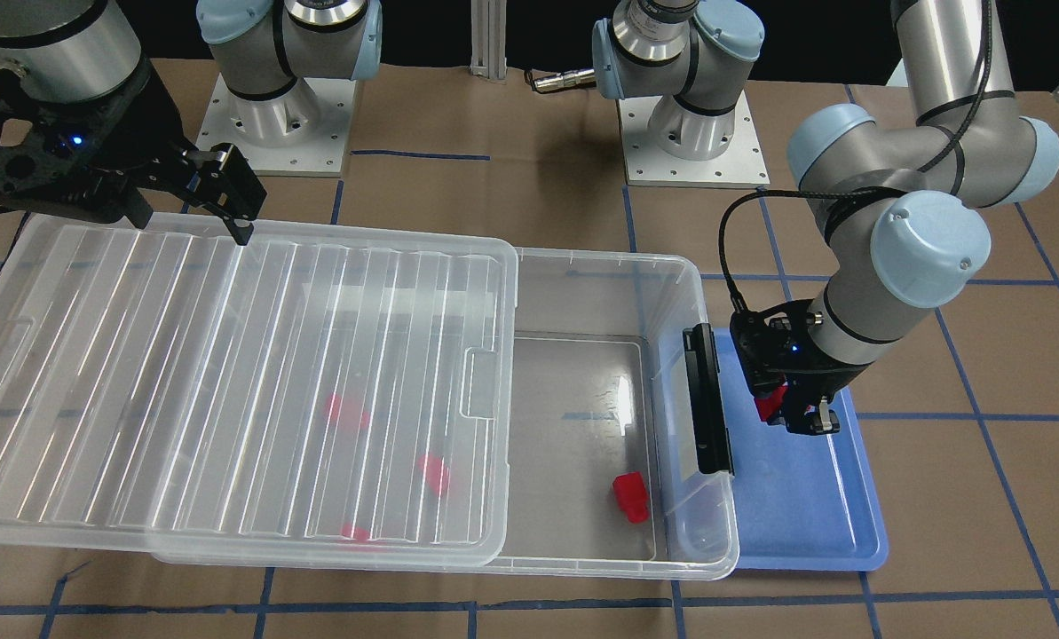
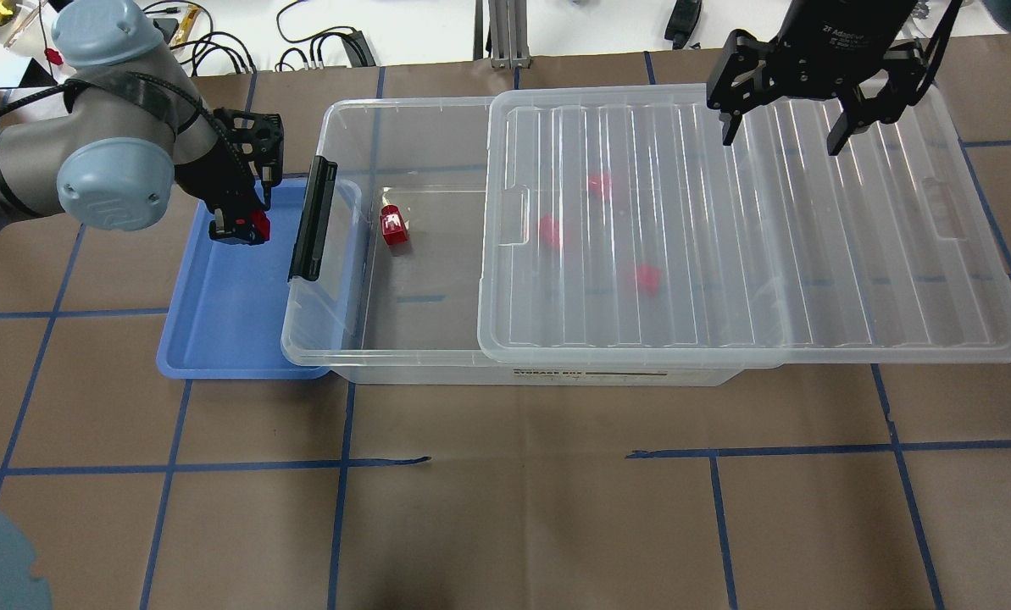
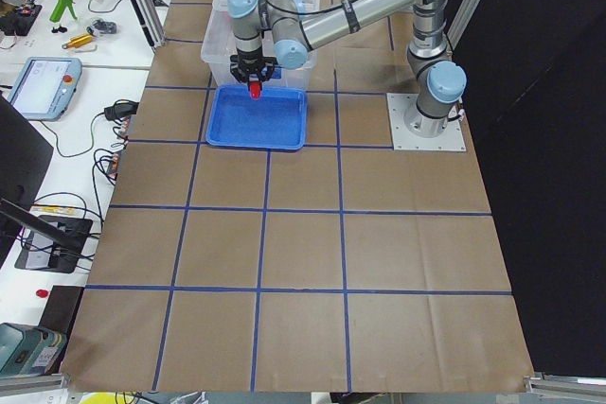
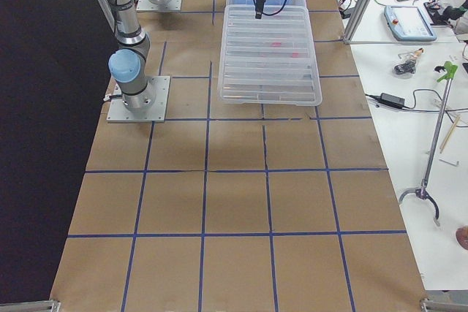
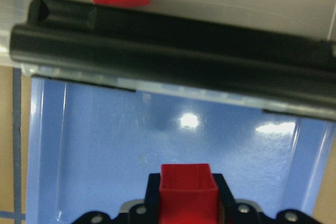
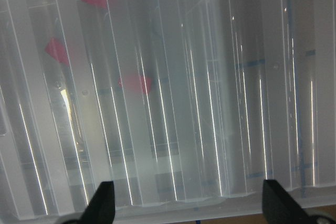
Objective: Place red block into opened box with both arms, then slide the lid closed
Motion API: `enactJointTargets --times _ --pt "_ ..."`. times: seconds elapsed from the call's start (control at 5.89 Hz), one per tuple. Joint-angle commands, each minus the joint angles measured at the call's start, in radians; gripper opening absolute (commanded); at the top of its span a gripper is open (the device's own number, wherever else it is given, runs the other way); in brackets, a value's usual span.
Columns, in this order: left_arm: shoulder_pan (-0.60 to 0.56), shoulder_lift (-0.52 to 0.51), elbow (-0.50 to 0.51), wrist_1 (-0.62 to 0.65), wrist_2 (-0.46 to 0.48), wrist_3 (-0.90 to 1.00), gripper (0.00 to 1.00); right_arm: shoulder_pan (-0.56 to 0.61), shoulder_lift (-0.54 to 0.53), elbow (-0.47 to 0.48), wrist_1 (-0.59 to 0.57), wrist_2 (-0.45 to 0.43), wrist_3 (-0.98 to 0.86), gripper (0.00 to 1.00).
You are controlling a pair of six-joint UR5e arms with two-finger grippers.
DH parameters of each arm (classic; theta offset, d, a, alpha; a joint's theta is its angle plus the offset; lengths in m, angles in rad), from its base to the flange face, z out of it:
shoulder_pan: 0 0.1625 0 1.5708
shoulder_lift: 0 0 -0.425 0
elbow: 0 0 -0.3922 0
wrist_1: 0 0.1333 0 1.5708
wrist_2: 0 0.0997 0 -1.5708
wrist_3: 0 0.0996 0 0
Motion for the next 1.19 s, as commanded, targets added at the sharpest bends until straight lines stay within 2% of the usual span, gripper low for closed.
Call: enactJointTargets --times 0.0,0.17,0.51,1.02 --pt "-0.072 0.082 0.022 -0.071 -0.002 -0.043 0.04 0.0 0.0 0.0 0.0 0.002 0.0 1.0" --pt "-0.128 0.086 0.039 -0.119 -0.007 -0.15 0.04 0.0 0.0 0.0 0.0 -0.001 0.0 1.0" --pt "-0.242 0.058 0.042 -0.109 -0.008 -0.239 0.01 0.0 0.0 0.0 0.0 0.002 0.0 1.0" --pt "-0.278 -0.07 0.018 -0.019 -0.096 -0.241 0.01 -0.002 0.0 0.0 0.003 0.002 0.002 1.0"
